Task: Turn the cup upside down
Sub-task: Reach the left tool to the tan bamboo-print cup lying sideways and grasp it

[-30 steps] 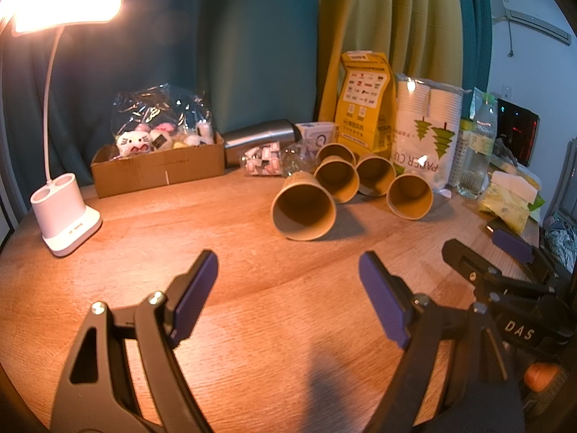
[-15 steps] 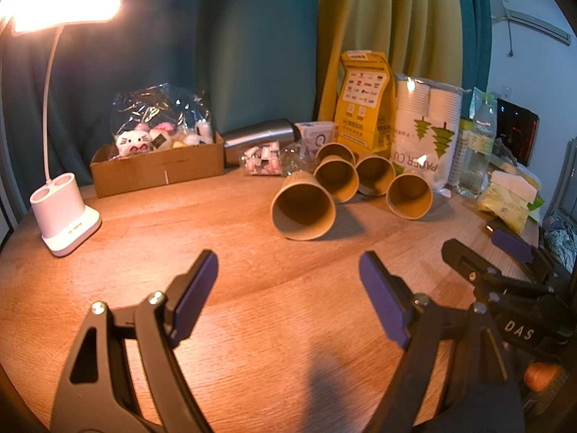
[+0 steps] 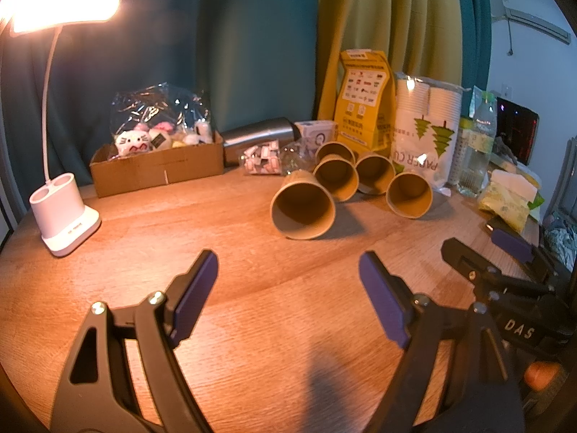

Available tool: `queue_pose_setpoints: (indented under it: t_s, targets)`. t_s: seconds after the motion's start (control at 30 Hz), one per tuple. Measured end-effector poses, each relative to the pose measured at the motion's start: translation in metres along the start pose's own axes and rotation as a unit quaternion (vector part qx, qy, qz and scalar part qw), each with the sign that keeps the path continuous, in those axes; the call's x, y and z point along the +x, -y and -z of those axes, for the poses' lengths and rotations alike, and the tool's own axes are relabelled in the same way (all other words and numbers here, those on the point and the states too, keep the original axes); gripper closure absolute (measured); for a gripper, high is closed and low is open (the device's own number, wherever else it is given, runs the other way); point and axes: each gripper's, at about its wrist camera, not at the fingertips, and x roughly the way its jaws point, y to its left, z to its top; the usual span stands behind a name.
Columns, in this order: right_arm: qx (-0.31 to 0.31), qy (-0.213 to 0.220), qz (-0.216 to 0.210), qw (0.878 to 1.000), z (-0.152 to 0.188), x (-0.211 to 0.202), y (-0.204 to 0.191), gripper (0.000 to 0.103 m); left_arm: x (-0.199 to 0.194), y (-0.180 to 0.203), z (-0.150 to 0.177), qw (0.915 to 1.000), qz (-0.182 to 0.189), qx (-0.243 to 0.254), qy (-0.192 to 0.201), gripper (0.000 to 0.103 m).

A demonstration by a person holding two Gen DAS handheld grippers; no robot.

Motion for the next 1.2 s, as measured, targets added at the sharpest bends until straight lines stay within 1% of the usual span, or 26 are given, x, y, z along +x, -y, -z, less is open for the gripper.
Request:
queue_pose_setpoints:
  t_s: [0.07,0.13,0.3,0.37,0.47,0.5,0.57,0.73,0.83,0.9,1.0,1.2]
  targets:
    - [0.004,-0.007,-0.001,1.0,-0.001,0.002,0.002,0.005,0.004,0.0,0.0,0.9998,0.013,-0.002,-0.016,0.021]
    - [0.015,-0.022,-0.003,1.0,-0.004,0.006,0.005,0.005,0.011,0.002,-0.005,0.9985,0.028,-0.001,-0.047,0.021]
    - [0.051,-0.063,-0.019,0.997,-0.007,0.017,0.019,0.005,0.024,0.01,-0.032,0.9945,0.049,0.026,-0.089,0.021]
    - [0.058,-0.07,-0.02,0.996,-0.008,0.019,0.021,0.005,0.037,0.011,-0.044,0.9926,0.052,0.028,-0.106,0.021]
    - [0.059,-0.08,-0.023,0.995,-0.01,0.02,0.022,0.005,0.064,0.011,-0.058,0.9875,0.06,0.023,-0.144,0.021]
    - [0.061,-0.083,-0.025,0.994,-0.011,0.02,0.023,0.005,0.077,0.012,-0.063,0.985,0.06,0.024,-0.16,0.021]
    - [0.065,-0.085,-0.027,0.994,-0.014,0.02,0.025,0.005,0.095,0.011,-0.07,0.9816,0.06,0.023,-0.18,0.021]
    - [0.069,-0.082,-0.025,0.994,-0.021,0.018,0.033,0.005,0.138,0.013,-0.091,0.974,0.063,0.026,-0.216,0.021]
    - [0.071,-0.083,-0.024,0.994,-0.021,0.02,0.039,0.004,0.161,0.02,-0.101,0.9704,0.06,0.042,-0.23,0.021]
    - [0.075,-0.087,-0.025,0.993,-0.019,0.023,0.042,0.005,0.178,0.02,-0.104,0.9656,0.061,0.034,-0.25,0.021]
    - [0.079,-0.089,-0.025,0.993,-0.017,0.025,0.046,0.004,0.197,0.022,-0.108,0.9606,0.056,0.033,-0.27,0.021]
    - [0.084,-0.085,-0.027,0.992,-0.017,0.024,0.051,0.004,0.215,0.031,-0.101,0.9532,0.041,0.062,-0.293,0.021]
